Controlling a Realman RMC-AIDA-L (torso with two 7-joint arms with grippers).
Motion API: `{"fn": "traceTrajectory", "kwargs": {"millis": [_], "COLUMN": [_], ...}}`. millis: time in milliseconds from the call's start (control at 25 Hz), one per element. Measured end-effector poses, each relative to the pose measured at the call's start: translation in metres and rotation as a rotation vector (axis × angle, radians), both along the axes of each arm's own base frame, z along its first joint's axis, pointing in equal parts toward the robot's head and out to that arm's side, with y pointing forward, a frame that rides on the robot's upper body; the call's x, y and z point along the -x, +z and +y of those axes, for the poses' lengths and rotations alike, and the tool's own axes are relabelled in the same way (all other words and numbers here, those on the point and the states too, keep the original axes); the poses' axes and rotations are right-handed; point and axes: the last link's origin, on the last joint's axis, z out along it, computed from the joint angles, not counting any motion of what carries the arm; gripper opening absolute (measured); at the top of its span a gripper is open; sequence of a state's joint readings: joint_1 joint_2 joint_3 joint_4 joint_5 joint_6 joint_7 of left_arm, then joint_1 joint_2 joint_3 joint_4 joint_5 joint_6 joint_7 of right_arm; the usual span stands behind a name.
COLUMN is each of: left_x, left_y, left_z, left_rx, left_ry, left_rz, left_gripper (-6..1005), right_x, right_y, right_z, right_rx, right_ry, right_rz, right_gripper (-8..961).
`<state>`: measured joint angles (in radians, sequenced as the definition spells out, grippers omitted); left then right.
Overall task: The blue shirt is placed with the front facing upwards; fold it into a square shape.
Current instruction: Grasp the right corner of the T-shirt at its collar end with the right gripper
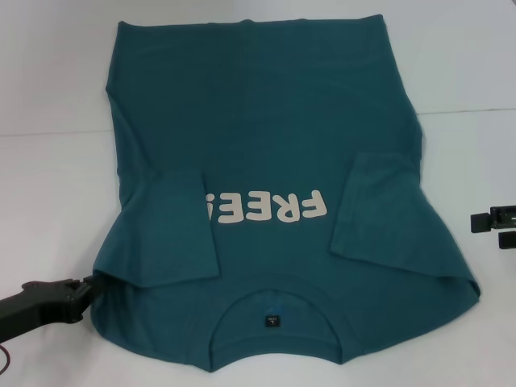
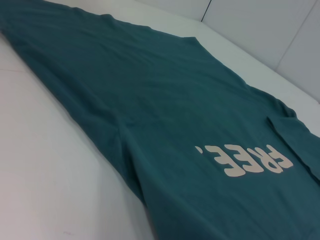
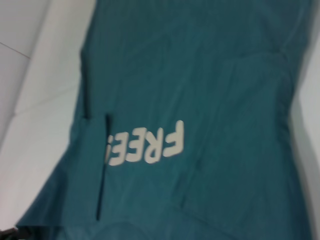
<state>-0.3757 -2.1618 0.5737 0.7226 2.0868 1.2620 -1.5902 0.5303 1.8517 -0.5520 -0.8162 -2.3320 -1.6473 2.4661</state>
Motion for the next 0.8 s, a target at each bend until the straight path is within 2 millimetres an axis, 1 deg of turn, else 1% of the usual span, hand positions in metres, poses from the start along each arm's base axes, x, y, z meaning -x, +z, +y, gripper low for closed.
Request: {"fn": "traceTrajectory", "kwargs": {"millis": [200, 360, 640, 800], "left_x": [0.000, 0.001, -0.002, -0.004], "left_y": [0.002, 0.002, 0.002, 0.003], "left_z": [0.000, -0.001, 0.001, 0.003], "left_rx": [-0.002, -0.002, 0.001, 0.001], "left_ry": [-0.003, 0.000, -0.013, -0.021], "left_rz": [-0.001, -0.002, -0.005, -0.005], "left_gripper": [1, 1, 1, 1], "right_x": [-0.007, -0.012, -0.022, -0.025], "right_y": [-0.001, -0.006, -0.025, -0.029], "right_z": [0.004, 0.001, -0.003, -0.003], "right_rx": [-0.003, 0.018, 0.051, 0.061], "right_ry": [-0.049, -0.064, -0.084, -0.084], "right_rz": [-0.050, -0.079, -0.073, -0.087], "right_gripper": [931, 933, 931, 929]}}
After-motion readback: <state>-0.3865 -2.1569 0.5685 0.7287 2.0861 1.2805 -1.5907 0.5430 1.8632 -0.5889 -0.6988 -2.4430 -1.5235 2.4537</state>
